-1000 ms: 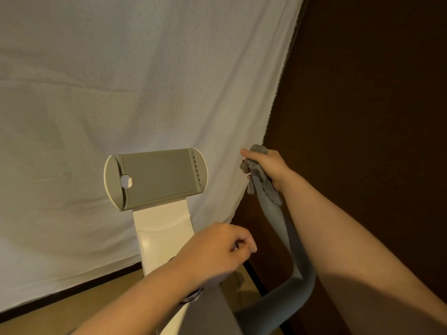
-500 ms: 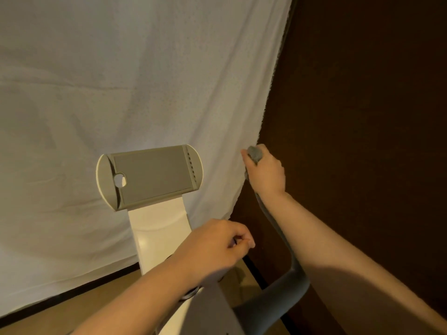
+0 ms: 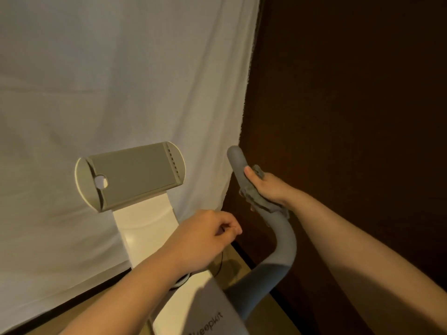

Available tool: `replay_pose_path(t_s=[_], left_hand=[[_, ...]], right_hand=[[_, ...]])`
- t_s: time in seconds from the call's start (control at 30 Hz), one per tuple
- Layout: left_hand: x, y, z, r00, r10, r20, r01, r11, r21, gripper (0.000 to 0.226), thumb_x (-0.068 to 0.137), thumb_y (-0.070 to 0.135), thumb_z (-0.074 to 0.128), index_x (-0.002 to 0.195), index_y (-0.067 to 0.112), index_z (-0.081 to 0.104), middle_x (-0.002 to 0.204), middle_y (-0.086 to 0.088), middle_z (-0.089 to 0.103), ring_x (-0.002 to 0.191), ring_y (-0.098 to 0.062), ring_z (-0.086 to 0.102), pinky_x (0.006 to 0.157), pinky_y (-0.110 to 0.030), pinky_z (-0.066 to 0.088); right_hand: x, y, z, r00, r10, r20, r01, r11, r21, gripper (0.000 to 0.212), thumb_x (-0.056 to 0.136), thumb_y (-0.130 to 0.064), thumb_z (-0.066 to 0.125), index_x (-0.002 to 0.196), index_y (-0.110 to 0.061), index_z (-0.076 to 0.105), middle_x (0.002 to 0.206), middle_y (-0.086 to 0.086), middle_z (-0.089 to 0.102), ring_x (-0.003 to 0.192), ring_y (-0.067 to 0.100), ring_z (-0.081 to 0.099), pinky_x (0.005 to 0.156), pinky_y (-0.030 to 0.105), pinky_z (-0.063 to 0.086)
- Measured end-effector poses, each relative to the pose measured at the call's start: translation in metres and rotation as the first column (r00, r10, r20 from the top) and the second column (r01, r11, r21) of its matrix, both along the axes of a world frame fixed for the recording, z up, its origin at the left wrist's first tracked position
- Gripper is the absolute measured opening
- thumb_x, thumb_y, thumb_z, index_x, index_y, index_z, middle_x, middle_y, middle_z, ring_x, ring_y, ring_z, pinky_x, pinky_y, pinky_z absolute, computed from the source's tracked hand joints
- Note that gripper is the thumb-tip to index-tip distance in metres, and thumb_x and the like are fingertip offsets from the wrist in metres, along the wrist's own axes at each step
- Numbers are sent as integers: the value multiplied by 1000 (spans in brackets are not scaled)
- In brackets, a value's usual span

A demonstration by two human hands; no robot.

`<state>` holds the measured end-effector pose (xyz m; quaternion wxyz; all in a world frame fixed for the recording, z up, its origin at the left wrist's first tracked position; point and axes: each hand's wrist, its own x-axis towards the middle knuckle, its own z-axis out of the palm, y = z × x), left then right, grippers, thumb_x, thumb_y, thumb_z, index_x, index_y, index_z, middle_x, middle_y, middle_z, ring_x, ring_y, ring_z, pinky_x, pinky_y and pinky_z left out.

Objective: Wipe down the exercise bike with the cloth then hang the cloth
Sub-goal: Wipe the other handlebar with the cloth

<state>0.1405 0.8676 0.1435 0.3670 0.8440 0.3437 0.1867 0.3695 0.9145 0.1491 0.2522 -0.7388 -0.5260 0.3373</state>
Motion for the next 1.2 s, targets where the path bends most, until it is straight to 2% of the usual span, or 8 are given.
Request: replay_pose_path(t_s=[0.1, 0.27, 0.53, 0.67, 0.73, 0.9, 1.1, 1.2], left_hand=[[1, 0, -1, 1000, -3, 6, 4, 1000, -13, 16, 97, 32, 53, 96, 39, 68, 84, 11, 69, 77, -6, 64, 77, -37, 54], [1, 0, 0, 1000, 5, 22, -5, 1000, -13, 19, 97, 26, 54, 94, 37, 69, 87, 16, 69, 81, -2, 64, 82, -35, 54], [-2, -3, 0, 1000, 18, 22, -19, 999, 26, 17, 97, 29, 54, 94, 38, 68, 85, 21, 67, 81, 2, 63, 81, -31, 54], [-1, -1, -3, 1000, 14, -2, -14, 999, 30, 18, 97, 31, 52, 97, 40, 67, 90, 18, 68, 83, -1, 63, 81, -34, 55], [0, -1, -2, 1000, 8, -14, -8, 999, 32, 18, 97, 32, 52, 97, 42, 66, 92, 20, 67, 85, 2, 62, 81, -30, 54], [2, -1, 0, 1000, 9, -20, -9, 1000, 0, 16, 96, 30, 54, 94, 39, 67, 88, 16, 70, 81, -1, 64, 80, -32, 54], [-2, -2, -3, 998, 56, 17, -56, 998, 7, 16, 95, 32, 56, 95, 37, 70, 84, 17, 69, 81, 0, 63, 79, -34, 54], [-3, -3, -1, 999, 49, 13, -49, 999, 13, 16, 96, 33, 54, 97, 37, 70, 87, 17, 69, 80, -1, 63, 78, -34, 54]], right_hand=[[5, 7, -9, 979, -17, -205, 33, 996, 77, 119, 56, -98, 42, 141, -15, 46, 138, 11, 55, 121, 27, 55, 107, 49, 41], [6, -34, -12, 963, -35, -267, 54, 997, 63, 52, 88, -61, 52, 110, -15, 59, 87, 9, 71, 70, 17, 70, 63, 27, 56], [0, -58, -18, 865, -344, -366, 332, 938, -98, 65, 80, -62, 64, 107, -2, 67, 84, 14, 72, 61, 18, 68, 54, 25, 54], [1, -85, -27, 941, -337, 20, 338, 941, -20, 64, 79, -77, 48, 104, -20, 63, 98, 3, 69, 93, 21, 67, 85, 36, 53], [-3, -88, -20, 953, -296, 69, 293, 955, 42, 55, 86, -72, 43, 108, -24, 60, 102, 0, 64, 100, 18, 60, 86, 32, 46], [-12, -26, 9, 996, -82, 39, 67, 954, 291, 44, 93, -59, 44, 107, -19, 57, 101, 1, 62, 99, 18, 59, 83, 31, 44], [-21, 32, 38, 954, -72, -289, 220, 824, 522, 37, 98, -48, 45, 121, -19, 48, 108, -3, 58, 104, 11, 56, 93, 26, 42], [-38, 45, 31, 986, -2, -165, 99, 807, 582, 39, 95, -42, 56, 126, -20, 49, 115, -1, 54, 105, 12, 55, 88, 24, 45]])
